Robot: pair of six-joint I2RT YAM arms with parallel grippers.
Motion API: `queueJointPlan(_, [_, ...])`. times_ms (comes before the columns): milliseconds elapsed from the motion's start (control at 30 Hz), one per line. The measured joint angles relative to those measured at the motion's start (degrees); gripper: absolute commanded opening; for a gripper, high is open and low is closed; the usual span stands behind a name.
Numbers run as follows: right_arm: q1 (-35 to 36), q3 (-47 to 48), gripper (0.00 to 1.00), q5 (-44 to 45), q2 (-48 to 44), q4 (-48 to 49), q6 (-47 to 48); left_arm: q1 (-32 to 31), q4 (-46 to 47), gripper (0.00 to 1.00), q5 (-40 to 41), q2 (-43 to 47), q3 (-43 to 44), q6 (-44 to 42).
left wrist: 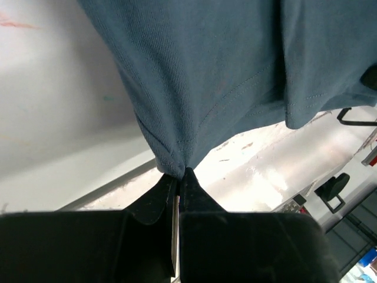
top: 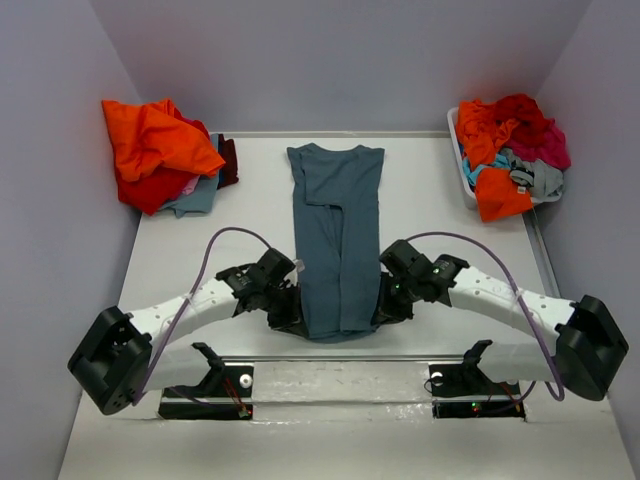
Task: Fold and stack the t-shirts
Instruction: Fold the tshirt
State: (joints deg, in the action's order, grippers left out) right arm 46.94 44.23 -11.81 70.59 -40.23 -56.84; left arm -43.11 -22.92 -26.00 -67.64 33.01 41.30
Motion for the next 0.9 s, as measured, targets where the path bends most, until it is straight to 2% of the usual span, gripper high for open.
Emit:
queueJointPlan(567, [1.16, 3.06, 0.13, -0.66, -5.90, -10.73, 0.33, -6.08, -9.70, 0.06, 3.34, 7.43, 4.87, 4.22])
queueJointPlan(733, [1.70, 7.87, 0.13, -0.15, -5.49, -13.46, 0.61, -6.05, -14.19, 0.06, 6.84, 6.75, 12.94, 4.00])
queueJointPlan(900, [1.88, 16.26, 0.13, 3.41, -0.52, -16.35, 1.68, -5.86, -16.83, 0.06, 12.04, 0.87, 23.71, 1.70])
